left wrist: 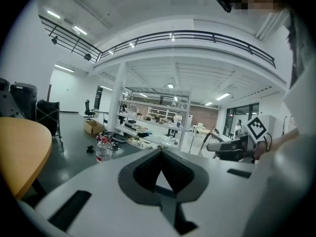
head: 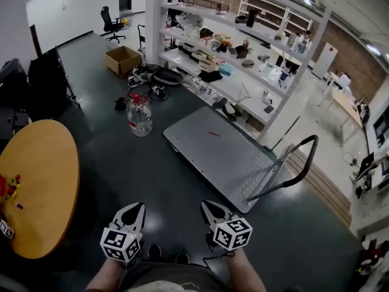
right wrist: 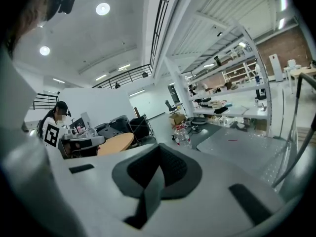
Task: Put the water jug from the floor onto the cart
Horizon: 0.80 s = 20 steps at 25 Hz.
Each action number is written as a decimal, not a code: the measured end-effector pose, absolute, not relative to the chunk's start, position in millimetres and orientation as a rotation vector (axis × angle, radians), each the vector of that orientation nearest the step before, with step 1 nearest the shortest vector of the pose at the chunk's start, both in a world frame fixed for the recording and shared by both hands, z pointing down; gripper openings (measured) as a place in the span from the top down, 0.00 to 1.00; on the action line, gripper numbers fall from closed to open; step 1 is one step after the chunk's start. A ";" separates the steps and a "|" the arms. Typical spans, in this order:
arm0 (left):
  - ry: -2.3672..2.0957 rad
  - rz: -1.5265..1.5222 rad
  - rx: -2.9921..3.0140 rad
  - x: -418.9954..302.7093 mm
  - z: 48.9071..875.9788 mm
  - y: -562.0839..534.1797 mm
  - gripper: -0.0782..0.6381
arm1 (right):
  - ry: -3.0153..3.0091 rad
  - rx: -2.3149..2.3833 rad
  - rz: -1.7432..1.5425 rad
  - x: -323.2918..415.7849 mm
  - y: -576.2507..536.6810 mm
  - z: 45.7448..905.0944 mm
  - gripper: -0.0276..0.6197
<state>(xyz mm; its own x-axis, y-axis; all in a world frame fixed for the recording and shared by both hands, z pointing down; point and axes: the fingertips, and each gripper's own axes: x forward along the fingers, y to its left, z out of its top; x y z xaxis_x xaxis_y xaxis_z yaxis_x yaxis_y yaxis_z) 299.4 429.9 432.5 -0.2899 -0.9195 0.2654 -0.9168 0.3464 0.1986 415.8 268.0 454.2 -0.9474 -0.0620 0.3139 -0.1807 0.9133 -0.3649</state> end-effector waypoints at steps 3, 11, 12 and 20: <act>-2.284 0.003 1.611 308.2 432.7 429.3 0.88 | -2.776 0.217 0.588 423.3 263.4 455.5 0.97; -2.320 -0.019 1.557 326.5 435.7 429.8 0.88 | -2.791 0.251 0.678 431.4 240.4 460.7 0.97; -2.318 -0.022 1.542 327.2 438.9 431.7 0.88 | -2.779 0.248 0.680 431.1 240.9 463.9 0.97; -2.296 -0.034 1.488 282.1 470.2 423.4 0.88 | -2.722 0.288 0.689 404.4 225.5 486.6 0.97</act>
